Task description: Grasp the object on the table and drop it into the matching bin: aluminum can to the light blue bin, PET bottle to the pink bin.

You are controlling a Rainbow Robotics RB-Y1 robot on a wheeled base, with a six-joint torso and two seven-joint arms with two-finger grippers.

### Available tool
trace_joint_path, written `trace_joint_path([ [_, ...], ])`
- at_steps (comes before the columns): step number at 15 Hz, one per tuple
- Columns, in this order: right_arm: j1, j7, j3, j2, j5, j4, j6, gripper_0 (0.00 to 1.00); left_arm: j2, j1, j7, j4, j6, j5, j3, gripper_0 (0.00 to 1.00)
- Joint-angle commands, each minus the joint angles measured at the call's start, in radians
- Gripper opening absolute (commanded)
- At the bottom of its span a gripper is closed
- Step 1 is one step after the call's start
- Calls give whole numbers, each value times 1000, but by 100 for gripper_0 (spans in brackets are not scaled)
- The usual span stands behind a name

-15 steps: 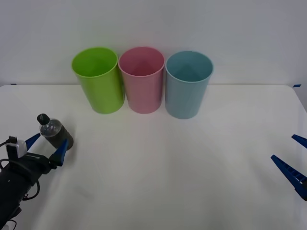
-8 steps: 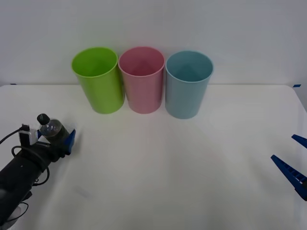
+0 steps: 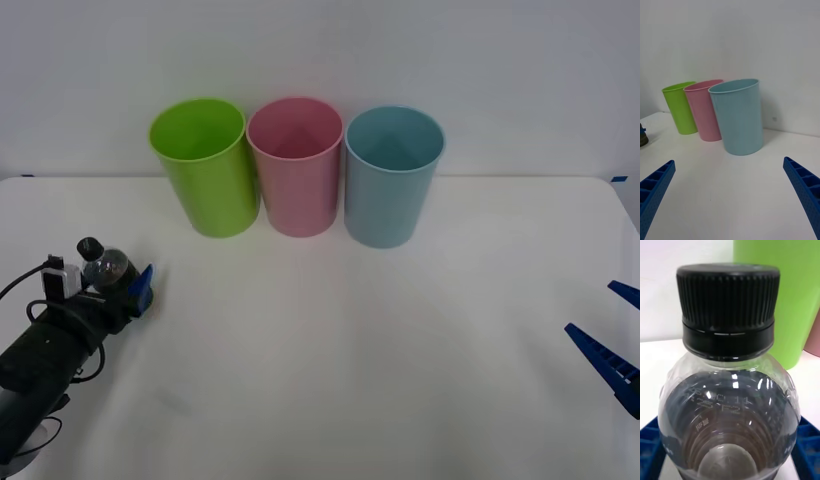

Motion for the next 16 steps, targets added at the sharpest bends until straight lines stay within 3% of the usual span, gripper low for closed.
trace_joint_path([
  [1, 0, 0, 0, 0, 0, 0, 0, 100, 0, 0, -3, 0, -3, -1, 2, 0],
  [8, 0, 0, 0, 0, 0, 0, 0, 100, 20, 41, 8, -21, -60, 26, 33, 0],
  [16, 0, 0, 0, 0, 0, 0, 0, 100, 129, 272, 46, -304, -67, 223, 37, 0],
])
